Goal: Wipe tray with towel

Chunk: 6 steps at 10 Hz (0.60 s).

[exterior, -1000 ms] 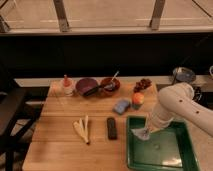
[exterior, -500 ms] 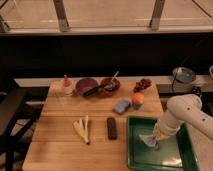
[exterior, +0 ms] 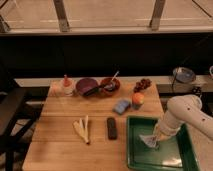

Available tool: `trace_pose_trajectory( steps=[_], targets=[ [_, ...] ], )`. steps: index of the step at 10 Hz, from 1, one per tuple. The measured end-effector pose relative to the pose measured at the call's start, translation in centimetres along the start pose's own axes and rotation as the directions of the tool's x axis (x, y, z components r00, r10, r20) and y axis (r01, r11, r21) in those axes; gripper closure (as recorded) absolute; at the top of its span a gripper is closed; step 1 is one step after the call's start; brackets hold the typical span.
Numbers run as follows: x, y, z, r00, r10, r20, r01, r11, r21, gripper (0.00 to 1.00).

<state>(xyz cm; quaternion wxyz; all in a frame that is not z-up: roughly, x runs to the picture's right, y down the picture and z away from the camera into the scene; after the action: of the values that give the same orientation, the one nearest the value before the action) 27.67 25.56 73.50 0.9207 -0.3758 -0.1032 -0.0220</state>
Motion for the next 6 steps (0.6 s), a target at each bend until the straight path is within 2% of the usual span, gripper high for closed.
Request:
trace_pose_trajectory(
  steps=[2, 4, 6],
  targets=[
    [0.2, -0.6, 0.5, 1.000, 0.012, 0.009, -0.012, 1.000, -0.006, 1.00],
    [0.6, -1.1, 1.9, 0.999, 0.025, 0.037, -0.024, 0.999, -0.021, 1.00],
    [0.6, -0.4, 3.6, 0.997, 0.038, 0.067, -0.034, 0.998, -0.056, 1.00]
  ],
)
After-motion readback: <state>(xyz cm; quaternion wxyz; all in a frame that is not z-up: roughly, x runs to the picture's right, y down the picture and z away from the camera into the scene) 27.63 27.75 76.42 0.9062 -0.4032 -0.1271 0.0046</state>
